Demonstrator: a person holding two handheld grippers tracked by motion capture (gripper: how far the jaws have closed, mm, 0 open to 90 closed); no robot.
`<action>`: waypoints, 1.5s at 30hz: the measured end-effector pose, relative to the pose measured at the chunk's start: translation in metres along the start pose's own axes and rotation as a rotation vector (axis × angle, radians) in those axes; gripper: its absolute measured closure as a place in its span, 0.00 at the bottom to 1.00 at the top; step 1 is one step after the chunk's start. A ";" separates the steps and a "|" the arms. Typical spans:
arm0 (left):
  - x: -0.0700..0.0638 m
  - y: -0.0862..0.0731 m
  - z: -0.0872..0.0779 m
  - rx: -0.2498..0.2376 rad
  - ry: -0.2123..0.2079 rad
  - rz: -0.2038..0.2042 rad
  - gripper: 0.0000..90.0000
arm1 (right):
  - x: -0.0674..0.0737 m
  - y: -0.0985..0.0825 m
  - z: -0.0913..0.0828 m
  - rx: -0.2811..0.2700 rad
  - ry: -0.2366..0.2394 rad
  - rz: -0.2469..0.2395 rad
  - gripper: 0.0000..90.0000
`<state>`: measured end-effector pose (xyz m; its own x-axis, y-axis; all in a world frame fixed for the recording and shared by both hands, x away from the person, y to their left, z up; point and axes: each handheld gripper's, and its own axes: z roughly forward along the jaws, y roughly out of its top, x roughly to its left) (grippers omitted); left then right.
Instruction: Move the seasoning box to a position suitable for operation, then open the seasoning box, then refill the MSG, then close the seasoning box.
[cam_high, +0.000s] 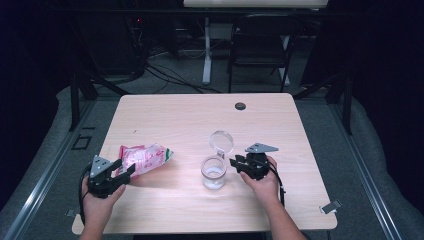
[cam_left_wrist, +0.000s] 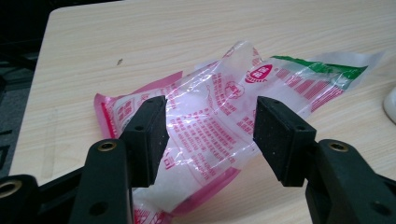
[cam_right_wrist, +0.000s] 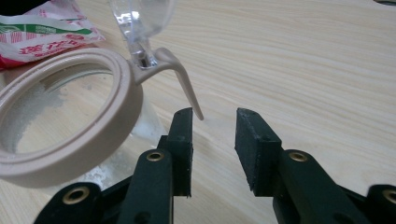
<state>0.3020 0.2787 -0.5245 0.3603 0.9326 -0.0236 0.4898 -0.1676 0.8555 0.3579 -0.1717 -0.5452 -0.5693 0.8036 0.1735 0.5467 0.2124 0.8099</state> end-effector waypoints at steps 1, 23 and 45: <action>-0.001 0.001 0.002 -0.005 0.000 0.014 0.49 | -0.001 -0.001 -0.002 -0.005 0.001 0.008 0.74; -0.022 0.009 0.024 0.079 -0.004 0.136 0.48 | 0.001 -0.010 -0.017 -0.015 -0.022 -0.012 0.68; -0.065 0.023 0.037 0.050 -0.080 0.288 0.39 | -0.004 -0.023 -0.039 -0.036 -0.054 -0.001 0.66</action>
<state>0.3189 0.2025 -0.5223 0.5502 0.8166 0.1744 0.3959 -0.4390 0.8066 0.3238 -0.2012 -0.5426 -0.5350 0.8326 0.1432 0.5231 0.1934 0.8300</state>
